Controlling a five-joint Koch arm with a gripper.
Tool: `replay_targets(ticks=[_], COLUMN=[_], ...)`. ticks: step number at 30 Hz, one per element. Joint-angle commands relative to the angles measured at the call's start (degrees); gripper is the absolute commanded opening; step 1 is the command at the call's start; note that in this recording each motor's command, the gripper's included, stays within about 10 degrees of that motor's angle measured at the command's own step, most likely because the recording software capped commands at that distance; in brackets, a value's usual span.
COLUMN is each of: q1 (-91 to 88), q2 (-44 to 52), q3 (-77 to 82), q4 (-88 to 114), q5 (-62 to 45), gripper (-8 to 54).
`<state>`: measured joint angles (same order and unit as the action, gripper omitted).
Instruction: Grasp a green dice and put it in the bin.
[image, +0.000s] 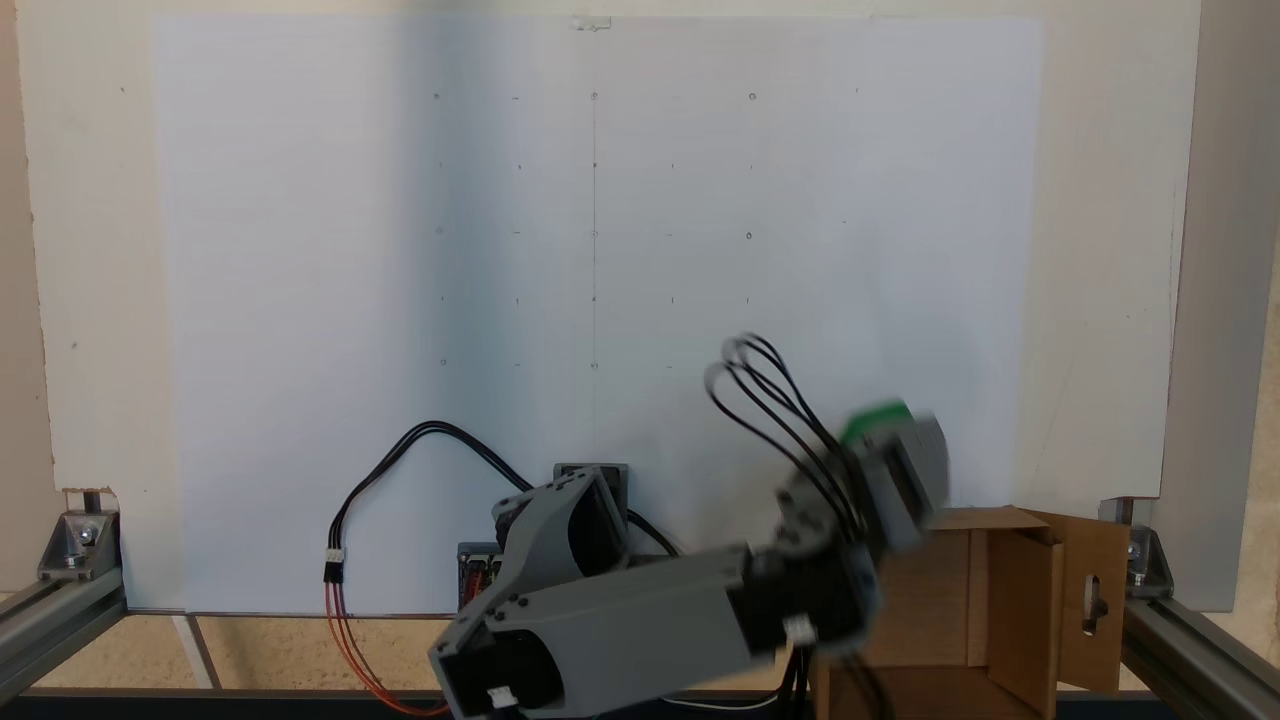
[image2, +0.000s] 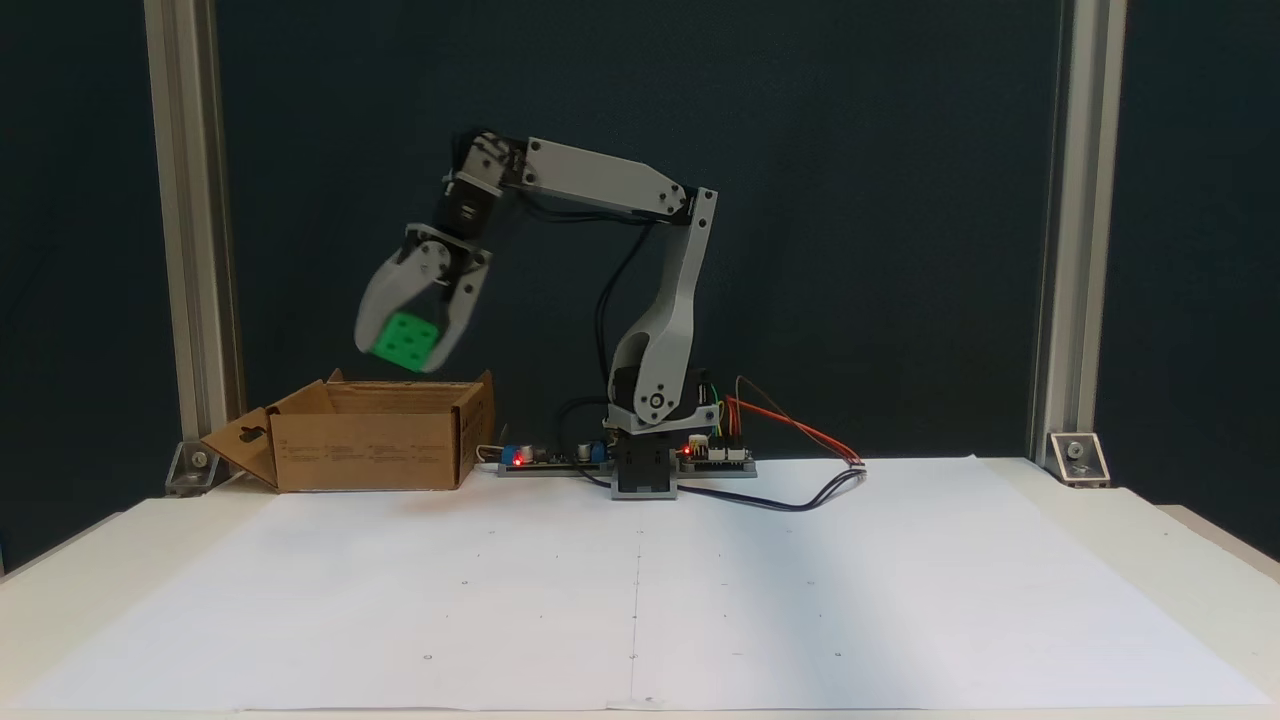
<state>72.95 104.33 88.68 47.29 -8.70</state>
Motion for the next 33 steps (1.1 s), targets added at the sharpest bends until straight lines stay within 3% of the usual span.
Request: replay_targets(ticks=[1,9,18,24,26,29,33], q1=[9.12,22.59,29.79,31.90,33.05,34.28,34.01], q2=[0.09,-5.54,-22.68,-24.35,-24.35,-24.35,-20.65], q3=[-4.83,-5.01,-5.01,-5.01,-4.92,-4.92,-5.19], q4=[-1.41,-1.23,-7.91,-10.55,-9.67,-8.96,-11.43], q5=[-9.47,-18.37,-23.91,-24.08,-23.99,-23.55,-15.64], gripper=[11.5,11.5,11.5,11.5,30.7,40.9,41.0])
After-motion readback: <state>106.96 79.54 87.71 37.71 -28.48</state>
